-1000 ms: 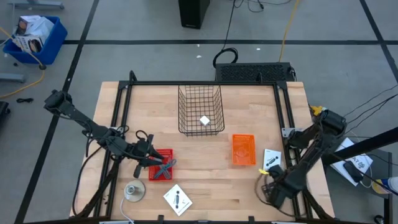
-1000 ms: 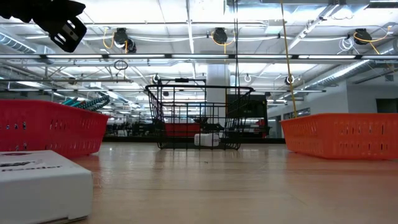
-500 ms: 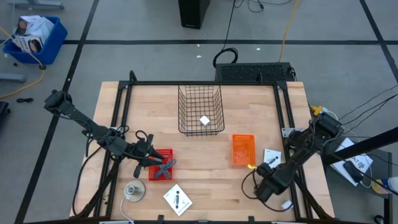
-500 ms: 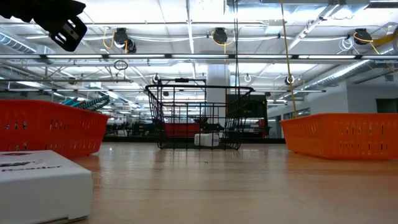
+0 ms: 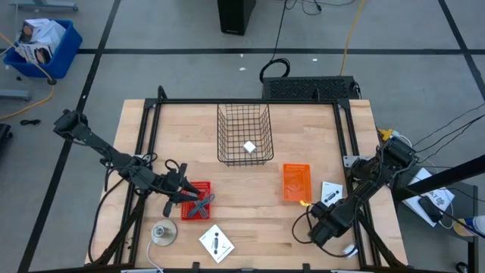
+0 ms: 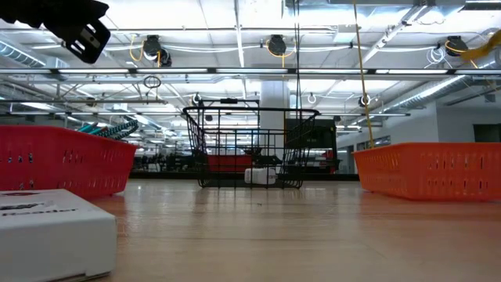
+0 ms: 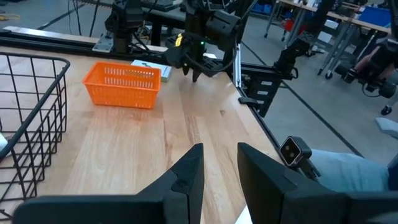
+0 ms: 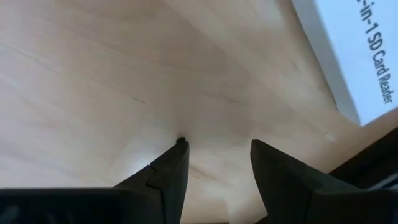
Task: Pick and place items into bin
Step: Put the white charger adapter into the black wire basket
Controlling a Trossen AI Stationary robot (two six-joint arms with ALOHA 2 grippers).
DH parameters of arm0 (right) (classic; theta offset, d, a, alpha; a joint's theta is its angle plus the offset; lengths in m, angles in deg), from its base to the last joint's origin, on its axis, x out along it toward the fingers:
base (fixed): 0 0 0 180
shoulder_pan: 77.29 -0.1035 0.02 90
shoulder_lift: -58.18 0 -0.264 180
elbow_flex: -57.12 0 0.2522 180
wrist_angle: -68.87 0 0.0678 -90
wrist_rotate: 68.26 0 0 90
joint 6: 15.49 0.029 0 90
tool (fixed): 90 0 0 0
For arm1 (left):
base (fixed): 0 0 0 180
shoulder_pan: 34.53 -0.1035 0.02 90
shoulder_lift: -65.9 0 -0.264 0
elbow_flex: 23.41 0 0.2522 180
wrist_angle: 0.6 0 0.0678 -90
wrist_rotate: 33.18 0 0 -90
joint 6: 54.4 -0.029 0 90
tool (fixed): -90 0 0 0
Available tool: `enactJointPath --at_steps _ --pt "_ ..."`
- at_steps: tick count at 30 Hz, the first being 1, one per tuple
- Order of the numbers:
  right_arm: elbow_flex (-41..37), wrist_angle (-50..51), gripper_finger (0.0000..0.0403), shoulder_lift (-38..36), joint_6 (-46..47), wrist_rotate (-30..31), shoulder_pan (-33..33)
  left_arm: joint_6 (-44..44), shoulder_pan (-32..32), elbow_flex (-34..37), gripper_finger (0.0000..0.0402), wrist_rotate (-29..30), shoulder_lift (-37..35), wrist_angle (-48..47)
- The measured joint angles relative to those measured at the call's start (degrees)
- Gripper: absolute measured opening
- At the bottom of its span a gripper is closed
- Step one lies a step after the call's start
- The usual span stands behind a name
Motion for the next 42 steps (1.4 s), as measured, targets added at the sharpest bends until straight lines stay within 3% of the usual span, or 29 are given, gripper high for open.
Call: enactJointPath --at_steps 5,11,16,24,36,42 --pt "0.0 -0.4 0.0131 -0.5 0.0 -2.2 0.3 -0.5 0.0 0.0 0.0102 0.1 0.0 0.2" --pt "0.0 -1.3 0.0013 -2.5 -0.7 -8.2 0.4 -2.4 -0.1 0.0 0.0102 0.5 0.0 0.1" --pt "0.0 -0.9 0.0003 -5.1 0.9 -10.1 0.2 -3.3 -0.1 0.0 0.0102 0.6 0.0 -0.5" --pt "-0.1 -10.2 0.0001 -5.9 7.8 -24.1 0.0 -4.3 -0.1 0.0 0.0102 0.6 0.0 -2.5" --pt "0.0 -17.1 0.0 -5.1 18.3 -26.2 -4.1 -3.2 -0.1 0.0 0.0102 0.6 0.0 -5.2" --pt "0.0 -17.4 0.0 -1.7 18.9 -32.3 -6.1 -2.8 -0.1 0.0 0.0102 0.6 0.0 -4.7"
